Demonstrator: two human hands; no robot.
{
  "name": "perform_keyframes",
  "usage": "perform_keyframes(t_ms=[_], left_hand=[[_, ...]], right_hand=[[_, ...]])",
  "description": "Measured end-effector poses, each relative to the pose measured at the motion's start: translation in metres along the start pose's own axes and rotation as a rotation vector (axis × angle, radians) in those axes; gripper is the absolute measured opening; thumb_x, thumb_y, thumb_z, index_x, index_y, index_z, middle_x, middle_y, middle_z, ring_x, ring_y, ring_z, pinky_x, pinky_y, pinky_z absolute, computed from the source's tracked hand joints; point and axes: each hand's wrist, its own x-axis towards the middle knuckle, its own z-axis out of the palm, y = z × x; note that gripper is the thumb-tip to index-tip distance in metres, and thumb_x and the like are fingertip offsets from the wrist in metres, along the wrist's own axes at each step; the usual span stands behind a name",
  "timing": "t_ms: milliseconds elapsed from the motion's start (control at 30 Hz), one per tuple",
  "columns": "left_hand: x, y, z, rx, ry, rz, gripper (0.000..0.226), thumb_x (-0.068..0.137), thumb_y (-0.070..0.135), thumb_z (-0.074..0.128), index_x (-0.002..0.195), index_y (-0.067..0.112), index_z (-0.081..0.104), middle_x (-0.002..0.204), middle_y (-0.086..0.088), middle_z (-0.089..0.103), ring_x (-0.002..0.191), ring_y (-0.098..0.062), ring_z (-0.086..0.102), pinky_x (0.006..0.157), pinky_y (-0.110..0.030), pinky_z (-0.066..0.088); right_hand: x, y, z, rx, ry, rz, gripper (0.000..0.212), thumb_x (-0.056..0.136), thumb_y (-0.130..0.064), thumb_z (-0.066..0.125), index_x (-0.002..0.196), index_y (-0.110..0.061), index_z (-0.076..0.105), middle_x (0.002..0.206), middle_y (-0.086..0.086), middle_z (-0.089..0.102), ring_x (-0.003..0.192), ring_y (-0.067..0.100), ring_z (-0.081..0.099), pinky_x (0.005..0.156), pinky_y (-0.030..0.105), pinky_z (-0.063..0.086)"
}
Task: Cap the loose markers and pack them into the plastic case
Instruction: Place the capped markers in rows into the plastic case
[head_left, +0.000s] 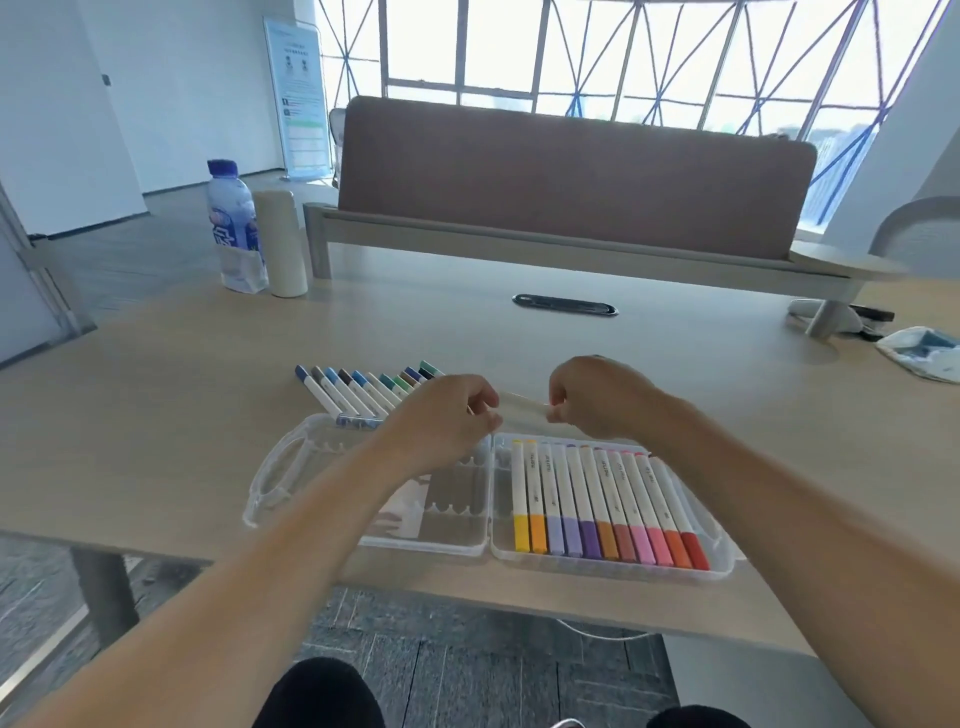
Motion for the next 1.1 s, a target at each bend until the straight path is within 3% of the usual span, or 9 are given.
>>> perform_keyframes(t_ms=[100, 233, 300, 367, 467, 567, 667, 833, 1100], left_hand=[[-0.014, 0.000, -0.005, 0.010, -0.001, 0.002, 0.023, 0.095, 0.033, 0.061, 0.115, 0.022, 0.063, 0.098, 0.012, 0.063, 0.082, -0.003, 0.059, 0.069, -0.018, 0.045], [-0.033, 0.004, -0.008, 0.030, -0.056, -0.003, 0.025, 0.096, 0.034, 0.060, 0.119, 0.024, 0.063, 0.109, 0.010, 0.066, 0.091, -0.006, 0.059, 0.075, -0.017, 0.042], [-0.042, 0.008, -0.008, 0.032, -0.088, -0.003, 0.030, 0.097, 0.033, 0.059, 0.125, 0.024, 0.061, 0.117, 0.010, 0.064, 0.092, -0.008, 0.062, 0.078, -0.020, 0.047], [-0.050, 0.011, -0.007, 0.013, -0.126, -0.009, 0.037, 0.097, 0.029, 0.059, 0.133, 0.023, 0.057, 0.122, 0.008, 0.060, 0.081, -0.006, 0.064, 0.075, -0.022, 0.050], [-0.054, 0.012, -0.006, 0.062, -0.174, 0.002, 0.044, 0.096, 0.027, 0.059, 0.139, 0.024, 0.052, 0.135, 0.001, 0.057, 0.074, -0.002, 0.063, 0.080, -0.024, 0.052], [-0.053, 0.008, -0.003, 0.087, -0.218, 0.025, 0.050, 0.095, 0.031, 0.063, 0.143, 0.024, 0.049, 0.146, 0.005, 0.050, 0.109, -0.011, 0.062, 0.099, -0.029, 0.047], [-0.048, 0.004, 0.003, 0.120, -0.266, 0.053, 0.066, 0.088, 0.052, 0.065, 0.146, 0.027, 0.046, 0.156, 0.012, 0.036, 0.136, -0.014, 0.043, 0.114, -0.038, 0.036], [-0.047, 0.005, 0.010, 0.308, -0.286, 0.115, 0.085, 0.082, 0.070, 0.059, 0.153, 0.029, 0.034, 0.161, 0.017, 0.021, 0.147, -0.014, 0.023, 0.118, -0.040, 0.021], [-0.047, 0.002, 0.006, 0.350, -0.319, 0.138, 0.091, 0.078, 0.072, 0.059, 0.153, 0.030, 0.032, 0.162, 0.017, 0.018, 0.149, -0.014, 0.017, 0.119, -0.041, 0.017]], right_hand=[[-0.025, -0.019, -0.007, 0.050, -0.134, -0.004, 0.032, 0.094, -0.036, 0.063, 0.080, -0.007, 0.065, 0.071, 0.003, 0.059, 0.072, 0.021, 0.058, 0.059, 0.025, 0.040], [-0.048, -0.040, -0.005, 0.203, -0.188, 0.029, 0.037, 0.091, -0.025, 0.061, 0.060, -0.007, 0.051, 0.055, 0.003, 0.042, 0.048, 0.017, 0.038, 0.048, 0.026, 0.028], [-0.054, -0.049, 0.000, 0.266, -0.209, 0.061, 0.034, 0.087, -0.021, 0.060, 0.057, -0.007, 0.049, 0.055, 0.007, 0.047, 0.047, 0.021, 0.040, 0.048, 0.025, 0.029], [-0.057, -0.056, 0.004, 0.311, -0.250, 0.075, 0.029, 0.084, -0.020, 0.060, 0.060, -0.006, 0.056, 0.058, 0.010, 0.052, 0.048, 0.023, 0.044, 0.051, 0.025, 0.033], [-0.057, -0.060, 0.009, 0.327, -0.252, 0.072, 0.025, 0.089, -0.020, 0.062, 0.076, 0.000, 0.069, 0.059, 0.009, 0.055, 0.046, 0.021, 0.045, 0.049, 0.024, 0.036], [-0.056, -0.057, 0.010, 0.306, -0.220, 0.026, 0.034, 0.094, -0.029, 0.063, 0.090, 0.002, 0.075, 0.069, 0.008, 0.062, 0.048, 0.016, 0.048, 0.053, 0.025, 0.038], [-0.056, -0.051, 0.010, 0.289, -0.209, -0.006, 0.042, 0.094, -0.038, 0.063, 0.081, 0.002, 0.072, 0.065, 0.006, 0.054, 0.054, 0.017, 0.046, 0.056, 0.028, 0.034], [-0.056, -0.046, 0.015, 0.305, -0.194, -0.039, 0.042, 0.092, -0.039, 0.066, 0.061, -0.011, 0.059, 0.054, -0.001, 0.046, 0.050, 0.013, 0.040, 0.052, 0.027, 0.031], [-0.055, -0.043, 0.020, 0.314, -0.182, -0.072, 0.035, 0.091, -0.042, 0.067, 0.066, -0.017, 0.061, 0.058, -0.007, 0.054, 0.055, 0.008, 0.048, 0.053, 0.024, 0.034]])
